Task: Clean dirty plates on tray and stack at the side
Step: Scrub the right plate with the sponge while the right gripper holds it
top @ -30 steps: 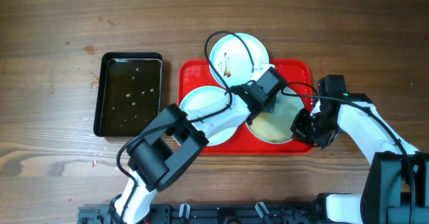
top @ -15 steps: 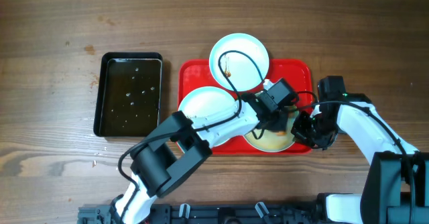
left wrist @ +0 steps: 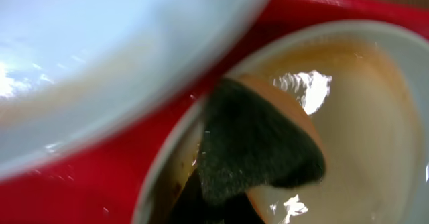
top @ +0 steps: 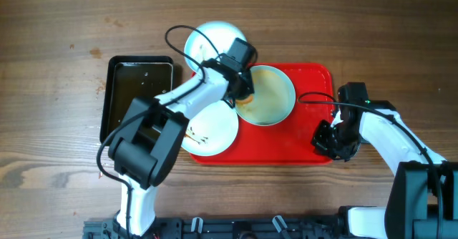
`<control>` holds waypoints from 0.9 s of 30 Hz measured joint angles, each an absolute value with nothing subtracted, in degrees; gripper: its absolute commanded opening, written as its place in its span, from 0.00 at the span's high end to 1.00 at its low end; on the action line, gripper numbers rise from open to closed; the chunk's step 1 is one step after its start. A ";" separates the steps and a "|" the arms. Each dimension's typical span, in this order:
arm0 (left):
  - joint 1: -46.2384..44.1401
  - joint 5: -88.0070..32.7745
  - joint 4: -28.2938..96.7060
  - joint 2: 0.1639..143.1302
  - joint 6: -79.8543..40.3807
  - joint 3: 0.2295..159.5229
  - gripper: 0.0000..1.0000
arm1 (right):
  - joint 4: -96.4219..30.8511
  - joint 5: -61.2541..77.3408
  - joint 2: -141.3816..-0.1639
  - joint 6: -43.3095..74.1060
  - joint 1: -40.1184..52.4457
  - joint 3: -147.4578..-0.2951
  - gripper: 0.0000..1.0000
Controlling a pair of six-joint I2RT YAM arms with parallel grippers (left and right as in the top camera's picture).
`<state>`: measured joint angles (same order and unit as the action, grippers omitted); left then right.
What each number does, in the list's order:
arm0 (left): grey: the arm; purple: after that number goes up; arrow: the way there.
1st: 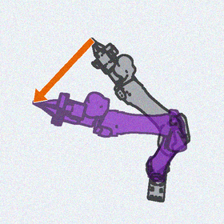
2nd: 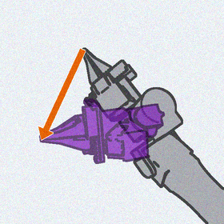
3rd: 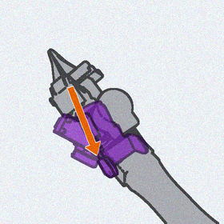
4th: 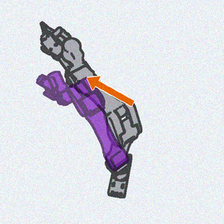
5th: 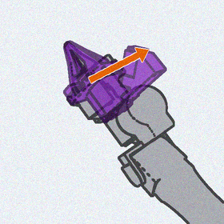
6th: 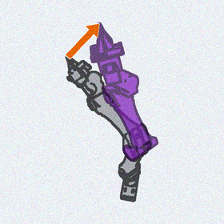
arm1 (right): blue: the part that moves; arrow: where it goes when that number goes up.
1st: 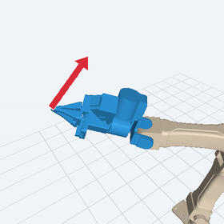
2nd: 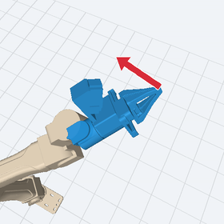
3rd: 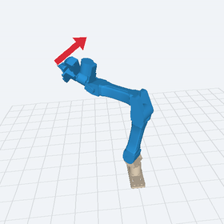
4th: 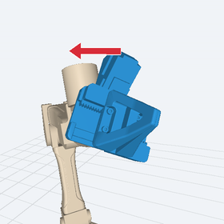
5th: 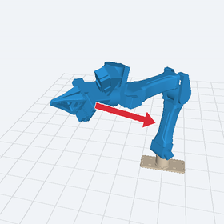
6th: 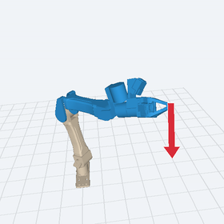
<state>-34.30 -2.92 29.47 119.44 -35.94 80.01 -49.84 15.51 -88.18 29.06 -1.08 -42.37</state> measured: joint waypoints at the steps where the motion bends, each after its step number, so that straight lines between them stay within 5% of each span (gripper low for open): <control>1: -36.23 -1.78 29.69 119.39 -35.35 80.01 0.96 | -49.69 15.33 -88.18 29.08 -1.08 -42.37 0.96; 6: -43.05 -0.21 30.13 119.33 -34.57 80.01 0.96 | -48.84 15.38 -88.18 29.06 -1.08 -42.37 0.96; 7: -43.92 0.14 30.22 119.33 -34.54 80.01 0.96 | -48.42 15.44 -88.18 29.06 -1.08 -42.37 0.72; 8: -44.42 0.16 30.24 119.31 -34.54 80.01 0.96 | -47.77 15.77 -88.18 29.02 -1.08 -42.37 0.37; 11: -44.75 0.19 30.39 119.28 -34.54 80.01 0.96 | -46.48 16.49 -88.18 28.38 -1.08 -42.37 0.79; 12: -44.75 0.16 30.46 119.28 -34.57 80.07 0.96 | -46.13 16.95 -88.18 27.79 -1.08 -42.37 0.58; 16: -44.73 0.36 30.87 119.28 -34.57 80.14 0.96 | -47.27 18.02 -88.18 27.42 -1.21 -44.69 0.49; 18: -44.73 0.38 30.94 119.28 -34.54 80.16 0.96 | -47.24 18.68 -88.18 27.29 -1.19 -46.96 0.57; 27: -44.73 0.36 31.07 119.28 -34.54 80.23 0.96 | -43.55 20.58 -88.18 28.38 -1.19 -50.13 0.59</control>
